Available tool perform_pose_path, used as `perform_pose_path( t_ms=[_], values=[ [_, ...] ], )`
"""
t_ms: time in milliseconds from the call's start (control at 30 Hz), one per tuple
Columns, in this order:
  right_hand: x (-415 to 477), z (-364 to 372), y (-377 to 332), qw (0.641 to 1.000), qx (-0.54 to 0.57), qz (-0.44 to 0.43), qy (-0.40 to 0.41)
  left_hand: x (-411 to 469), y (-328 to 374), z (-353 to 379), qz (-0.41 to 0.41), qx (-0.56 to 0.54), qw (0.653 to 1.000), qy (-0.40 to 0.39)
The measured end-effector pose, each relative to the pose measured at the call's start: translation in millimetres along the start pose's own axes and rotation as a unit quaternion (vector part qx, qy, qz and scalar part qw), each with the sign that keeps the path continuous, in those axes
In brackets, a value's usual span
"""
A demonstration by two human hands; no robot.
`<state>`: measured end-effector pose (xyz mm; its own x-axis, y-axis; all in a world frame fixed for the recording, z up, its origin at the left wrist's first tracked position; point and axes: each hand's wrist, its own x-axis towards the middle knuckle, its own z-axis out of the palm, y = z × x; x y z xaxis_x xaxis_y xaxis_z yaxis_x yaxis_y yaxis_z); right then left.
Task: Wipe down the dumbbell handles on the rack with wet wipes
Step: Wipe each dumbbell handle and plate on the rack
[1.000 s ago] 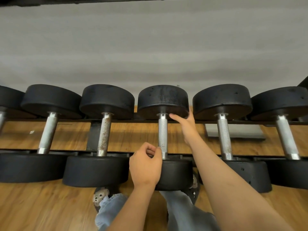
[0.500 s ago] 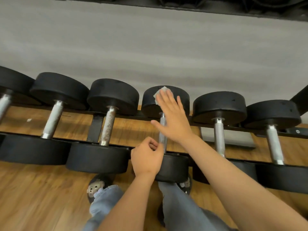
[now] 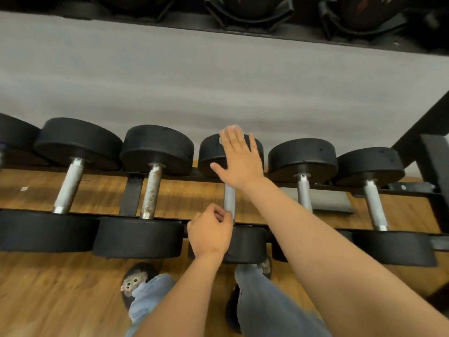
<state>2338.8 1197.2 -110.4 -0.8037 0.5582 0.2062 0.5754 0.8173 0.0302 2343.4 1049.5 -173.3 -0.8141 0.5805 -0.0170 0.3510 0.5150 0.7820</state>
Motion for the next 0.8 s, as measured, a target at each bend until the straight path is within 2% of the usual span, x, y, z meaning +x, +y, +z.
perform_pose_path(
  t_ms=[100,200,333,400,467,500,600,733,800],
  values=[
    [-7.8,4.0,-3.1,0.997,-0.027,-0.070,-0.018,0.5,-0.6,0.6,0.007,0.004,1.000,0.003],
    [-7.7,-1.8,1.1,0.996,0.008,-0.082,-0.026,3.2,-6.6,0.6,0.000,-0.031,1.000,-0.002],
    [-22.7,-15.2,-0.4,0.990,0.132,-0.034,0.033,13.7,-0.4,-6.5,-0.041,-0.177,0.983,0.026],
    [-49.1,-11.2,-10.0,0.969,0.215,0.052,0.108,24.1,9.1,-17.2,0.011,-0.199,0.977,0.069],
    [-81.5,2.0,-21.9,0.924,0.304,0.162,0.166,41.7,21.5,-28.4,0.110,-0.154,0.978,0.084],
    [-96.0,12.4,-27.0,0.908,0.330,0.197,0.167,53.7,27.3,-32.4,0.163,-0.108,0.977,0.080],
    [-121.3,43.6,-35.2,0.918,0.321,0.208,0.105,88.2,44.5,-37.7,0.283,0.061,0.957,0.021],
    [-121.0,49.7,-34.3,0.906,0.346,0.214,0.117,124.1,54.6,-30.2,0.333,0.189,0.920,-0.090],
    [-119.6,51.4,-34.2,0.904,0.347,0.219,0.119,121.7,49.0,-18.2,0.333,0.191,0.919,-0.093]
  ],
)
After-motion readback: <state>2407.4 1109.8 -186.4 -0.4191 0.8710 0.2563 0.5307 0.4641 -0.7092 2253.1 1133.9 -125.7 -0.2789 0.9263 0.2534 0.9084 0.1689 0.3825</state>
